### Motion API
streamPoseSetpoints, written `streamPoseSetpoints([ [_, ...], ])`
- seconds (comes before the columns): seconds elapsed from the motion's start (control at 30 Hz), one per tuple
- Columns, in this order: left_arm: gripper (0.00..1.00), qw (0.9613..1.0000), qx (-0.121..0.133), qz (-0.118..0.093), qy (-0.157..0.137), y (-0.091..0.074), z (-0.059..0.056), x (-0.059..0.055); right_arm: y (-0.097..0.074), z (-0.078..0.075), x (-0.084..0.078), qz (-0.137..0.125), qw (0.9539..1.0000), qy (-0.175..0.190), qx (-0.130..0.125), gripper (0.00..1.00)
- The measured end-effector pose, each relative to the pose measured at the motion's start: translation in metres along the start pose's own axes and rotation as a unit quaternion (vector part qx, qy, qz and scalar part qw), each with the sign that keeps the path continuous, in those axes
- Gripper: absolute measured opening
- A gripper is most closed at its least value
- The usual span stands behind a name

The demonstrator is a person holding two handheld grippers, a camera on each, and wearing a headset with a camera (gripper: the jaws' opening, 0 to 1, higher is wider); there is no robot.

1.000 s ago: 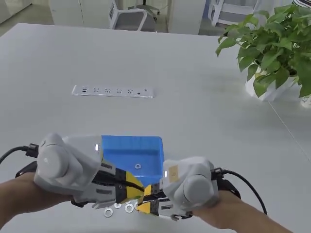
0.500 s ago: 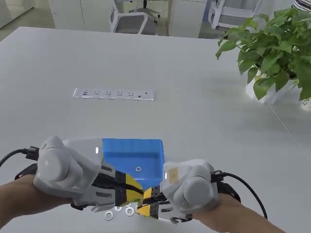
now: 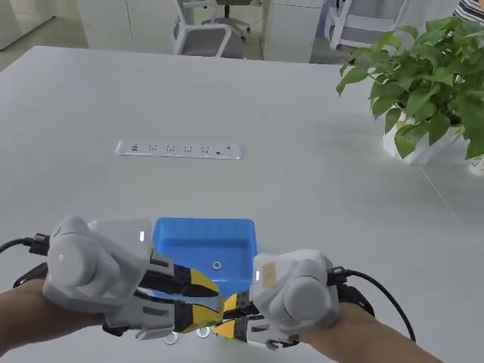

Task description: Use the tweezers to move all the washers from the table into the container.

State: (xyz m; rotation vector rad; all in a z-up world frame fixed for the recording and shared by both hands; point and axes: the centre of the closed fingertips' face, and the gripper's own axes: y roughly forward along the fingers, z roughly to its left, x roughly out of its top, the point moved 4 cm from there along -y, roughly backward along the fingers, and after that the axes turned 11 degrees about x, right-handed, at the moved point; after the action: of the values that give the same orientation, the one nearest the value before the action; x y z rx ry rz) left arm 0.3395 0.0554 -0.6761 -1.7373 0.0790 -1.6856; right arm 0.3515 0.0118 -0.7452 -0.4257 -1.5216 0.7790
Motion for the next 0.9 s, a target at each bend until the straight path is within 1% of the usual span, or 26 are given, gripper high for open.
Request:
streamPoseSetpoints([
  [0.27, 0.32, 0.9998, 0.011, -0.005, -0.018, -0.009, -0.002, -0.002, -0.001, 0.001, 0.003, 0.001, 1.0000, -0.003, -0.001, 0.07],
  [0.33, 0.39, 0.9996, 0.019, -0.009, -0.019, -0.012, -0.001, -0.003, -0.002, 0.002, 0.005, 0.000, 1.0000, -0.004, -0.001, 0.07],
  [0.4, 0.44, 0.9992, 0.025, -0.009, -0.030, -0.016, -0.001, -0.005, -0.004, 0.003, 0.007, 0.000, 1.0000, -0.007, 0.001, 0.07],
  [0.47, 0.48, 0.9988, 0.033, -0.013, -0.033, -0.019, -0.001, -0.007, -0.006, 0.004, 0.009, 0.000, 1.0000, -0.008, 0.000, 0.07],
  [0.53, 0.52, 0.9981, 0.040, -0.013, -0.046, -0.023, 0.001, -0.008, -0.007, 0.004, 0.010, 0.000, 1.0000, -0.009, 0.000, 0.07],
  [0.57, 0.55, 0.9976, 0.043, -0.013, -0.053, -0.024, 0.001, -0.009, -0.008, 0.004, 0.011, 0.001, 1.0000, -0.010, 0.000, 0.07],
  [0.6, 0.60, 0.9972, 0.047, -0.014, -0.057, -0.026, 0.001, -0.009, -0.009, 0.004, 0.012, 0.002, 0.9999, -0.011, -0.002, 0.07],
  [0.63, 0.62, 0.9972, 0.048, -0.015, -0.056, -0.026, 0.000, -0.009, -0.010, 0.005, 0.012, 0.002, 0.9999, -0.011, -0.002, 0.07],
  [0.7, 0.63, 0.9966, 0.054, -0.016, -0.060, -0.029, -0.001, -0.009, -0.013, 0.005, 0.015, 0.001, 0.9999, -0.010, -0.001, 0.07],
  [0.77, 0.67, 0.9959, 0.058, -0.015, -0.068, -0.032, -0.001, -0.011, -0.015, 0.006, 0.017, 0.003, 0.9999, -0.013, -0.001, 0.07],
  [0.9, 0.70, 0.9949, 0.067, -0.011, -0.075, -0.036, -0.002, -0.013, -0.020, 0.007, 0.021, 0.002, 0.9999, -0.017, -0.001, 0.07],
])
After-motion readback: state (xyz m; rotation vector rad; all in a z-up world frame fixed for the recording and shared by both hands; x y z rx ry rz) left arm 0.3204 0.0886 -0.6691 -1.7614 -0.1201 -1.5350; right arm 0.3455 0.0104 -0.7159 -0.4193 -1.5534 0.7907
